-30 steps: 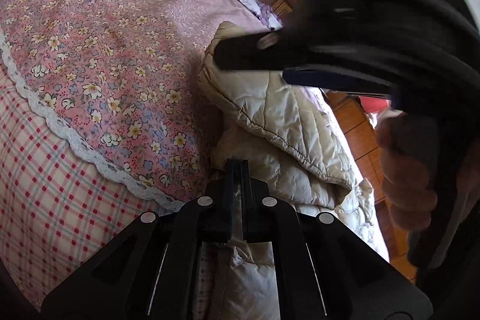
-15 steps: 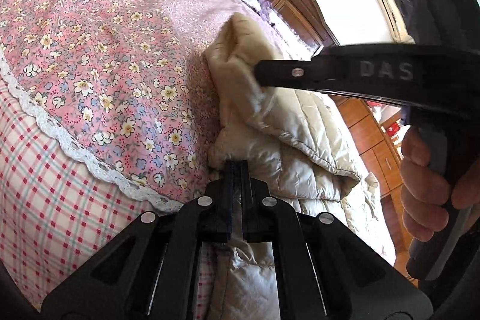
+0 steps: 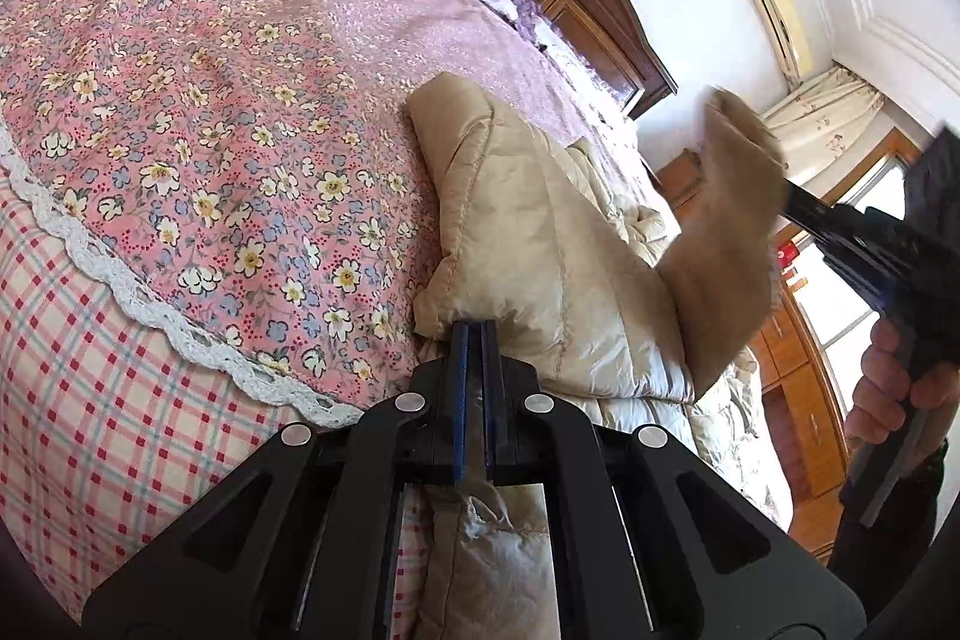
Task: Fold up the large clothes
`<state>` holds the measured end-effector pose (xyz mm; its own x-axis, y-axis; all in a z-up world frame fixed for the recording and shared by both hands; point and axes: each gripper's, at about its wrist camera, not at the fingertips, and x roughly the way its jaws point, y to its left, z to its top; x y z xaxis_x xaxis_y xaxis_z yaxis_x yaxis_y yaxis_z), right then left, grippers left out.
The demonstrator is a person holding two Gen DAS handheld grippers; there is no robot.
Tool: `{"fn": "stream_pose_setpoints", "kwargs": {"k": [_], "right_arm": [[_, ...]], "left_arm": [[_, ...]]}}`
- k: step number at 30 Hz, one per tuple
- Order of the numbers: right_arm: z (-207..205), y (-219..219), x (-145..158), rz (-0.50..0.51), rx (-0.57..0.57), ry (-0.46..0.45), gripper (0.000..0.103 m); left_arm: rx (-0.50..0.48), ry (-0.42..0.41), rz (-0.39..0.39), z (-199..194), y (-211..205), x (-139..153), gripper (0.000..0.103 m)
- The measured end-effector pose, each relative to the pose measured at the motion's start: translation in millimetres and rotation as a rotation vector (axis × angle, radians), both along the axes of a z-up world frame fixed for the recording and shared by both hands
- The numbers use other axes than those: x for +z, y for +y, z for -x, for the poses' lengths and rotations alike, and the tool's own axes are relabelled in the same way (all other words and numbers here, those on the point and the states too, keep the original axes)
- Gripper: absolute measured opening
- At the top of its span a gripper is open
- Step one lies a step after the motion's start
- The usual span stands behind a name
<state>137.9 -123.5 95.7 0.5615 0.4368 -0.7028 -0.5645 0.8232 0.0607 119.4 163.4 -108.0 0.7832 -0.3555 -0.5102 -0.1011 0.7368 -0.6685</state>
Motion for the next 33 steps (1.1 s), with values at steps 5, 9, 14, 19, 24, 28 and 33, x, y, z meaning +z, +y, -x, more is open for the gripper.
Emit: {"fn": "stream_pose_setpoints", "kwargs": {"k": [5, 9, 14, 19, 24, 28, 33], "right_arm": [[-11.1, -71.2, 15.9, -0.034, -0.113, -0.008, 0.001], [-19.5, -124.2, 7.4, -0.045, -0.204, 0.021, 0.001], [-23.1, -173.7, -35.0, -0.016, -0.309, 0.057, 0.001], [-22.3, -219.8, -72.1, -0.069, -0.411, 0.122, 0.001], [-19.4, -247.3, -91.3, -0.120, -0.447, 0.180, 0.001], [-15.1, -263.3, -94.1, -0.148, -0.465, 0.167, 0.005], [-6.4, -286.2, -81.2, -0.151, -0.564, 0.108, 0.037]], "left_arm": [[0.000, 0.001, -0.005, -0.8, -1.3, 0.6, 0.004], [0.001, 0.002, -0.008, -1.6, -3.0, 1.2, 0.004], [0.001, 0.000, -0.008, -1.7, -3.6, -0.1, 0.004], [0.002, -0.001, -0.010, -0.6, -4.7, -0.5, 0.004], [0.003, 0.002, -0.017, 0.4, -6.3, -1.9, 0.004], [0.005, 0.005, -0.019, 0.3, -5.7, -2.6, 0.004], [0.013, 0.028, -0.045, -2.0, -9.7, -5.1, 0.004]]}}
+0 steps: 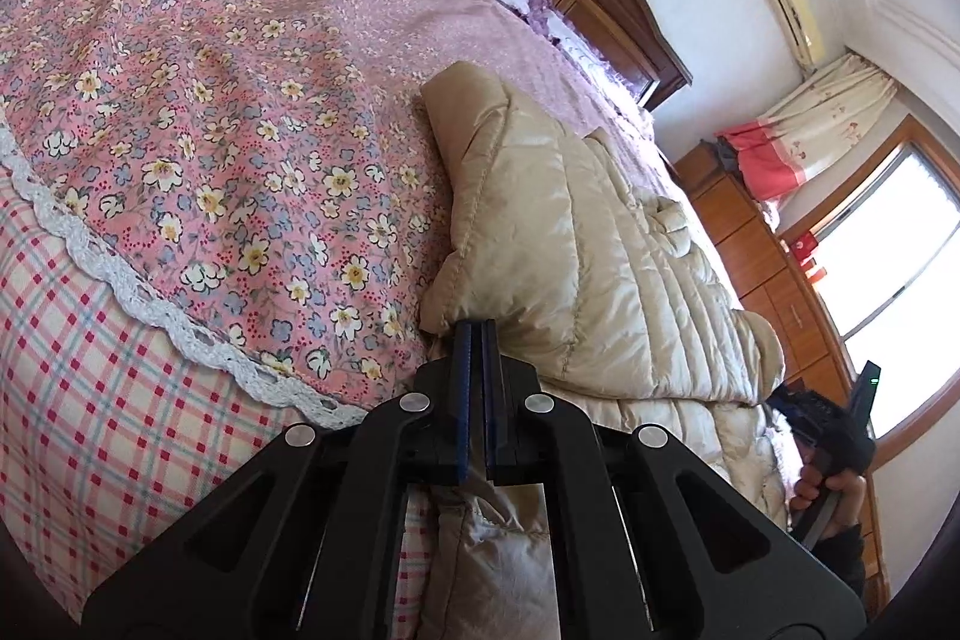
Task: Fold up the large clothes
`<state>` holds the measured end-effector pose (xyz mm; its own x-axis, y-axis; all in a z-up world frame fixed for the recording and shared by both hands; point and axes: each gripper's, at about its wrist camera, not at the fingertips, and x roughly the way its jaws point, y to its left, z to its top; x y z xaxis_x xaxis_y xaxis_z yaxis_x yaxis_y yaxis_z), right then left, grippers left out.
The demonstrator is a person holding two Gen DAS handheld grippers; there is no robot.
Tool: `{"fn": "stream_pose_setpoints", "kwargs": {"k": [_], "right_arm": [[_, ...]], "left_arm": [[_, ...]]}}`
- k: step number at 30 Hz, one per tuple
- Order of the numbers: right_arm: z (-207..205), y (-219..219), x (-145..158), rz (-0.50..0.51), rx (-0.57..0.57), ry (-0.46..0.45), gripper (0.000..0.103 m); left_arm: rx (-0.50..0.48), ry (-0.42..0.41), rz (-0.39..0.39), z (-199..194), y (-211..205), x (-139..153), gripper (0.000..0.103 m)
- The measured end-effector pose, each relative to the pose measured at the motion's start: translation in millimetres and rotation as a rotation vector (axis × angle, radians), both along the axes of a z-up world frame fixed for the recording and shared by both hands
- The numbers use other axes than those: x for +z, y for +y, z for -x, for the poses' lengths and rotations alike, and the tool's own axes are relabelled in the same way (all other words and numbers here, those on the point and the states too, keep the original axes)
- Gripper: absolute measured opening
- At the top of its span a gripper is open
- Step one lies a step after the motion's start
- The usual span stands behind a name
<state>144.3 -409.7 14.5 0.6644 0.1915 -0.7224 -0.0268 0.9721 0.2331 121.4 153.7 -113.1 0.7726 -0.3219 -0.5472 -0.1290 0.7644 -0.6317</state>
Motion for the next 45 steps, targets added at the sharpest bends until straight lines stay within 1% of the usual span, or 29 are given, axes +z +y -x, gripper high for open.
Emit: {"fn": "stream_pose_setpoints", "kwargs": {"k": [2, 4, 6, 8, 10, 11, 12, 13, 14, 15, 16, 19, 21, 23, 24, 25, 27, 29, 30, 31, 33, 35, 36, 38, 39, 40, 42, 44, 45], "right_arm": [[4.1, -3.6, 9.7, 0.047, -0.025, -0.046, 0.037], [12.8, 0.8, 25.1, 0.111, -0.027, -0.125, 0.036], [18.2, 16.6, 37.8, 0.136, 0.040, -0.186, 0.036], [13.8, 38.0, 42.1, 0.146, 0.125, -0.195, 0.036], [2.7, 58.8, 37.9, 0.171, 0.190, -0.170, 0.032], [-5.1, 67.8, 31.2, 0.188, 0.217, -0.144, 0.029], [-8.5, 71.5, 24.0, 0.200, 0.230, -0.119, 0.027], [-18.6, 76.8, 10.1, 0.232, 0.236, -0.069, 0.025], [-22.8, 78.8, 2.3, 0.263, 0.229, -0.043, 0.021], [-28.1, 77.5, -9.6, 0.307, 0.212, -0.009, 0.019], [-34.3, 74.6, -22.7, 0.320, 0.207, 0.039, 0.019], [-35.3, 63.0, -30.3, 0.276, 0.191, 0.063, 0.018], [-28.5, 54.4, -22.5, 0.241, 0.174, 0.026, 0.017], [-20.1, 40.9, -11.5, 0.184, 0.170, -0.026, 0.017], [-16.1, 33.6, -6.2, 0.181, 0.152, -0.040, 0.017], [-12.6, 24.7, -1.9, 0.189, 0.129, -0.046, 0.017], [-10.3, 8.1, 7.3, 0.192, 0.099, -0.060, 0.017], [-5.8, -7.6, 14.1, 0.178, 0.064, -0.076, 0.017], [-4.9, -12.9, 16.7, 0.167, 0.052, -0.080, 0.017], [-3.5, -22.1, 19.3, 0.151, 0.033, -0.086, 0.017], [-3.0, -37.8, 23.1, 0.134, -0.003, -0.095, 0.017], [0.7, -52.1, 26.9, 0.103, -0.034, -0.107, 0.017], [3.0, -60.9, 28.8, 0.081, -0.048, -0.120, 0.017], [3.2, -72.9, 32.2, 0.077, -0.078, -0.138, 0.035], [3.9, -78.0, 33.9, 0.083, -0.088, -0.143, 0.036], [4.6, -85.4, 35.9, 0.085, -0.094, -0.151, 0.036], [7.0, -96.1, 36.8, 0.077, -0.107, -0.164, 0.037], [5.5, -116.6, 29.8, 0.021, -0.139, -0.164, 0.039], [3.7, -127.2, 24.8, 0.001, -0.158, -0.144, 0.039]], "left_arm": [[0.003, 0.005, -0.011, -1.0, -1.6, 0.3, 0.004], [0.005, 0.010, -0.022, -2.0, -2.6, 0.6, 0.004], [0.006, 0.015, -0.035, -2.2, -2.3, 1.4, 0.004], [0.008, 0.018, -0.044, -0.9, -3.8, 2.7, 0.004], [0.011, 0.019, -0.050, -0.3, -4.5, 3.5, 0.004], [0.012, 0.019, -0.053, 0.3, -3.6, 3.6, 0.004], [0.012, 0.020, -0.053, 0.6, -3.3, 3.6, 0.004], [0.013, 0.020, -0.053, 1.1, -2.7, 3.7, 0.004], [0.013, 0.021, -0.053, 1.0, -3.8, 3.9, 0.004], [0.012, 0.021, -0.053, 1.5, -2.3, 4.0, 0.004], [0.013, 0.022, -0.055, 0.4, -5.7, 4.4, 0.004], [0.012, 0.029, -0.060, -0.3, -9.4, 6.0, 0.004], [0.016, 0.046, -0.066, -2.7, -11.9, 12.0, 0.004], [0.045, 0.063, -0.114, -1.9, -12.0, 27.9, 0.004], [0.050, 0.060, -0.143, -1.6, -14.5, 36.6, 0.004], [0.040, 0.038, -0.174, 0.2, -19.4, 49.8, 0.004], [0.002, -0.013, -0.203, 2.0, -31.3, 73.8, 0.004], [-0.044, -0.082, -0.245, 1.9, -54.2, 103.1, 0.004], [-0.061, -0.103, -0.260, 1.2, -64.1, 112.1, 0.004], [-0.099, -0.134, -0.279, -2.1, -82.8, 125.6, 0.004], [-0.146, -0.159, -0.290, -10.1, -108.4, 140.5, 0.004], [-0.207, -0.141, -0.277, -25.9, -140.2, 150.8, 0.004], [-0.223, -0.125, -0.268, -31.8, -150.2, 152.1, 0.004], [-0.288, -0.098, -0.210, -49.5, -177.0, 152.2, 0.004], [-0.327, -0.088, -0.197, -59.5, -194.7, 150.9, 0.004], [-0.348, -0.086, -0.208, -64.4, -209.8, 150.0, 0.004], [-0.393, -0.089, -0.268, -74.8, -247.1, 144.4, 0.004], [-0.404, -0.067, -0.342, -81.5, -273.9, 134.8, 0.004], [-0.401, -0.059, -0.380, -82.9, -284.3, 130.1, 0.004]]}}
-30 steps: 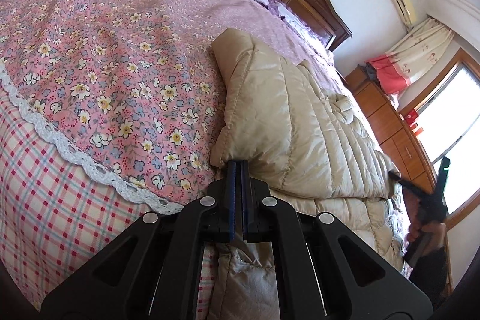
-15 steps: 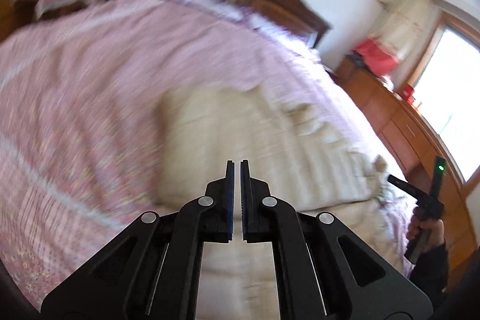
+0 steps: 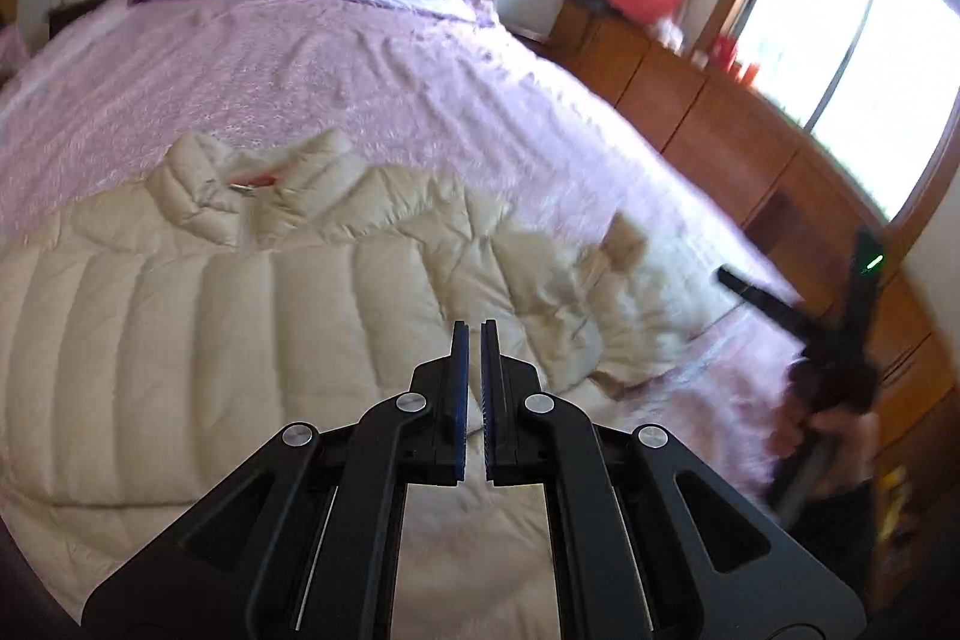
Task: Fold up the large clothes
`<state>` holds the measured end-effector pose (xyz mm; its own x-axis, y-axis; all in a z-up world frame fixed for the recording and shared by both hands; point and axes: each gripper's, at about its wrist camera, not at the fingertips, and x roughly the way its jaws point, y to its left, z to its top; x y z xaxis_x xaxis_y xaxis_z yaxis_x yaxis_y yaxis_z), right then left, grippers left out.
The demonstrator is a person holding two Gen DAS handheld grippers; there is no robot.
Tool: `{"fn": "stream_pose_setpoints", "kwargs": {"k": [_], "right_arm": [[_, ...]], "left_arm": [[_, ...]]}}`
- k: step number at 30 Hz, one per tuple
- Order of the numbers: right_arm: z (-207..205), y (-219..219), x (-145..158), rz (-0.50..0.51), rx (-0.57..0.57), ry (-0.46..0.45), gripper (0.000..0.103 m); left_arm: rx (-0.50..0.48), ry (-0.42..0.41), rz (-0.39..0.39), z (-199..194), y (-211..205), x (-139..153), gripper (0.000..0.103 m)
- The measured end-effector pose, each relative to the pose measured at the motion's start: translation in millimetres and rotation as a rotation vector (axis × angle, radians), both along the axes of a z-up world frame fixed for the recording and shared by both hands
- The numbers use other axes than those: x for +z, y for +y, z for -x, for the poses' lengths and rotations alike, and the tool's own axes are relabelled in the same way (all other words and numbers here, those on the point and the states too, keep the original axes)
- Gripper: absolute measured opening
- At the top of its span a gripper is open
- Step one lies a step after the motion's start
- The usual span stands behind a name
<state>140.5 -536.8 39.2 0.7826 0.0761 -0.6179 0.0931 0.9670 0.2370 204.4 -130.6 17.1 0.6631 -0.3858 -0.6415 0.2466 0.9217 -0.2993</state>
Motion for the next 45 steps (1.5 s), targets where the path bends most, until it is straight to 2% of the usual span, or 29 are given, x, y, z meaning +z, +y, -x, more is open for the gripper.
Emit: {"fn": "stream_pose_setpoints", "kwargs": {"k": [1, 3, 4, 5, 6, 8, 12, 15, 21, 24, 26, 27, 29, 31, 34, 38, 43, 45], "right_arm": [[-1.3, -7.5, -5.1, -0.004, -0.024, 0.019, 0.040], [0.9, -20.0, -11.5, 0.010, -0.063, 0.037, 0.051], [0.2, -27.9, -15.5, 0.009, -0.085, 0.042, 0.066], [-1.3, -36.1, -19.7, -0.008, -0.101, 0.048, 0.071], [-3.7, -45.0, -24.2, -0.037, -0.117, 0.066, 0.071], [-7.0, -58.1, -30.7, -0.064, -0.168, 0.098, 0.071], [-13.5, -81.5, -39.8, -0.025, -0.310, 0.182, 0.074], [-23.9, -101.2, -53.6, -0.030, -0.355, 0.239, 0.078], [-45.2, -141.8, -53.5, -0.217, -0.373, 0.158, 0.078], [-43.6, -152.1, -57.8, -0.292, -0.406, 0.128, 0.062], [-39.7, -151.1, -55.0, -0.276, -0.401, 0.109, 0.044], [-38.8, -150.0, -53.6, -0.277, -0.389, 0.100, 0.040], [-39.1, -147.0, -52.1, -0.281, -0.376, 0.090, 0.020], [-42.9, -138.8, -45.2, -0.268, -0.354, 0.056, 0.012], [-39.2, -120.4, -27.5, -0.241, -0.332, -0.041, 0.009], [-20.6, -95.1, 7.1, -0.263, -0.224, -0.226, 0.007], [-6.3, -51.0, 47.1, -0.261, -0.081, -0.357, 0.007], [-2.9, -24.7, 66.6, -0.216, -0.034, -0.386, 0.007]], "left_arm": [[0.002, 0.001, -0.022, -2.0, -7.2, -5.5, 0.004], [0.001, 0.015, -0.042, -2.7, -17.9, -12.9, 0.004], [0.004, 0.017, -0.059, -6.8, -23.2, -14.7, 0.004], [0.015, 0.017, -0.082, -12.0, -29.7, -18.2, 0.004], [0.037, 0.022, -0.106, -14.4, -28.1, -23.4, 0.004], [0.065, 0.044, -0.099, -19.7, -25.3, -30.0, 0.004], [0.099, 0.081, -0.086, -29.6, -13.9, -45.0, 0.004], [0.115, 0.084, -0.075, -34.3, -13.9, -50.1, 0.004], [0.105, 0.094, -0.070, -34.4, -15.8, -55.5, 0.004], [0.105, 0.097, -0.054, -34.1, -15.1, -55.7, 0.004], [0.091, 0.104, -0.029, -31.7, -16.6, -55.5, 0.004], [0.080, 0.104, -0.018, -29.6, -18.1, -55.4, 0.004], [0.070, 0.100, -0.015, -25.4, -20.8, -55.1, 0.004], [0.067, 0.101, -0.016, -21.4, -22.3, -54.3, 0.004], [0.066, 0.108, -0.016, -17.8, -19.3, -51.0, 0.004], [0.091, 0.095, -0.022, -13.3, -7.6, -43.1, 0.004], [0.141, 0.102, 0.003, -16.1, 15.6, -37.2, 0.004], [0.153, 0.096, 0.012, -15.0, 23.3, -34.2, 0.004]]}}
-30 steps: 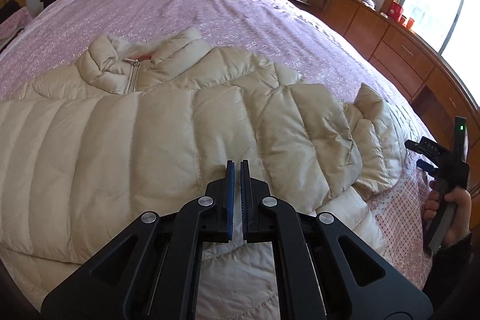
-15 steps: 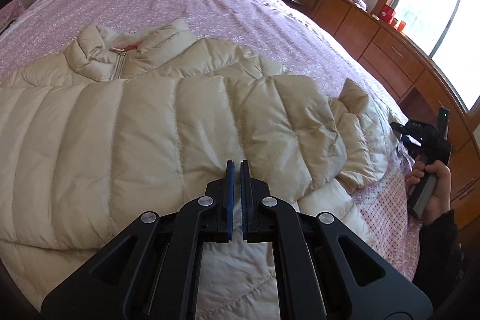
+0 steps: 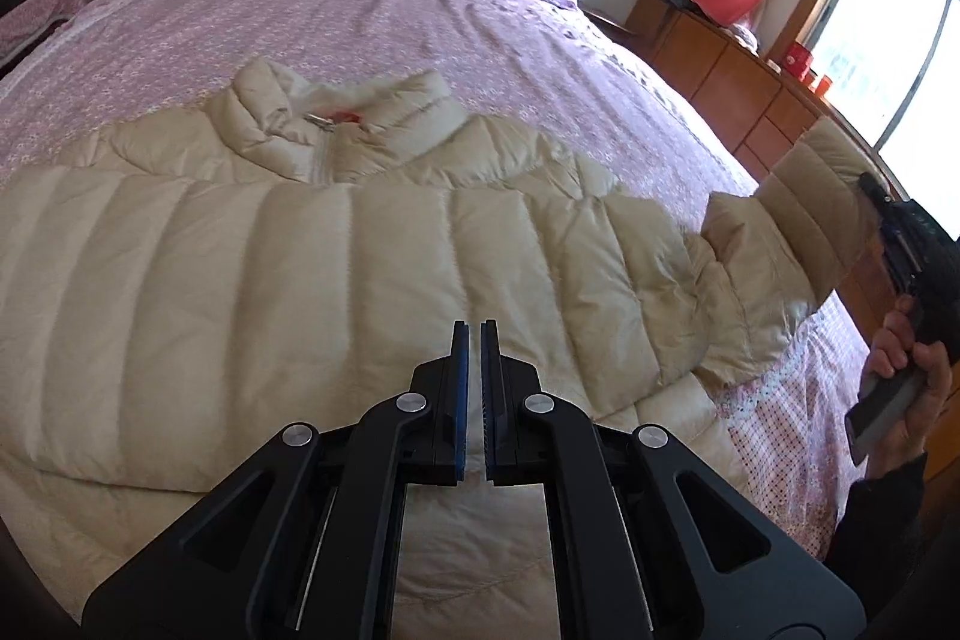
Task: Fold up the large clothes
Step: 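Grasp the sleeve cuff with the right tool and fold it across the jacket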
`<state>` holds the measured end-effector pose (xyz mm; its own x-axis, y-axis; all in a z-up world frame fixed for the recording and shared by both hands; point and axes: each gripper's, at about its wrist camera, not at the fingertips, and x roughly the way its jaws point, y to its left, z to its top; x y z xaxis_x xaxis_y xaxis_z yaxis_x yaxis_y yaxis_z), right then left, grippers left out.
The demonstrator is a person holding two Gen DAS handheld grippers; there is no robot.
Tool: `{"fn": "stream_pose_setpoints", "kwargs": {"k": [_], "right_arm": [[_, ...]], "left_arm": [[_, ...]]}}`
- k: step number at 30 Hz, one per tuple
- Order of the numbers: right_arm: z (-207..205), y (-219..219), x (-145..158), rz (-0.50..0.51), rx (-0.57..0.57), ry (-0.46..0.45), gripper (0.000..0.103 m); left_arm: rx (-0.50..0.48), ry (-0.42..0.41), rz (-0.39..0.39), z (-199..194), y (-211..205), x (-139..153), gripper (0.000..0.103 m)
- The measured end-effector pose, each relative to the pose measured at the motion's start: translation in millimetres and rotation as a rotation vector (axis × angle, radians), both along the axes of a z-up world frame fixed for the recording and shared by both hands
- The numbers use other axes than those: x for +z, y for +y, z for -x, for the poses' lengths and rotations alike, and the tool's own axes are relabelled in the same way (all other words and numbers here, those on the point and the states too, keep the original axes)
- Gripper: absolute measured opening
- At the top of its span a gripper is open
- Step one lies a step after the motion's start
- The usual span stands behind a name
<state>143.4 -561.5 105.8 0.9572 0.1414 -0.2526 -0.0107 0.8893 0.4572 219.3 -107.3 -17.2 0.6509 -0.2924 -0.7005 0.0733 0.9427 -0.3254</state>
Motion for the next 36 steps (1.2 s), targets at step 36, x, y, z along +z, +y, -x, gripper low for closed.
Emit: {"fn": "stream_pose_setpoints", "kwargs": {"k": [36], "right_arm": [[56.3, 372.1, -95.1, 0.543, 0.592, 0.224, 0.007]], "left_arm": [[0.158, -0.012, 0.202, 26.1, 140.8, -24.7, 0.011]]}}
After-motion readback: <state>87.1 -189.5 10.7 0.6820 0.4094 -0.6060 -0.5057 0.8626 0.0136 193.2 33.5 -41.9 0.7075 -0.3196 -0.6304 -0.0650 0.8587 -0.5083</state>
